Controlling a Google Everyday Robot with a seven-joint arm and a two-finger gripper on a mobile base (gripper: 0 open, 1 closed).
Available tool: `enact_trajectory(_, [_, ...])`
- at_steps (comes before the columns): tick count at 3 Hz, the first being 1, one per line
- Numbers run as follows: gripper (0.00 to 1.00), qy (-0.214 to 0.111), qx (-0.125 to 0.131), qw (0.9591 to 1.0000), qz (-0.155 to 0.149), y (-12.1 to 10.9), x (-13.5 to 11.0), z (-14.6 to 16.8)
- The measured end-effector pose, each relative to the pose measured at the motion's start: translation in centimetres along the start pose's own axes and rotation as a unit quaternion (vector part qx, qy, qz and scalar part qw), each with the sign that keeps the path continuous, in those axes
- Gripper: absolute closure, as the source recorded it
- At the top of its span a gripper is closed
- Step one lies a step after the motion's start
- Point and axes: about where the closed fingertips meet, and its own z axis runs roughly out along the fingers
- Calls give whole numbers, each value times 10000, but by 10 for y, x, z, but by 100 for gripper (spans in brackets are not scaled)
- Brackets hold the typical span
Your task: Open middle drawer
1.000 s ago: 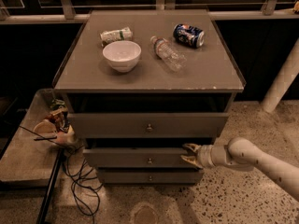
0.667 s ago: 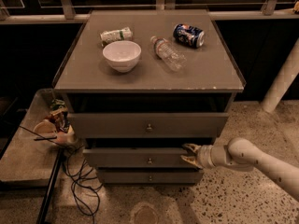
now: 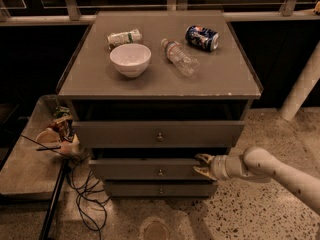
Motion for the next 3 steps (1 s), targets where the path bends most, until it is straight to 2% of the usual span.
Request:
enact_trajectory(2, [100,-76,89,9999,-37,-4,-10,-7])
enact_trajectory(3, [100,-107,94,9999,19,5,-9,-11])
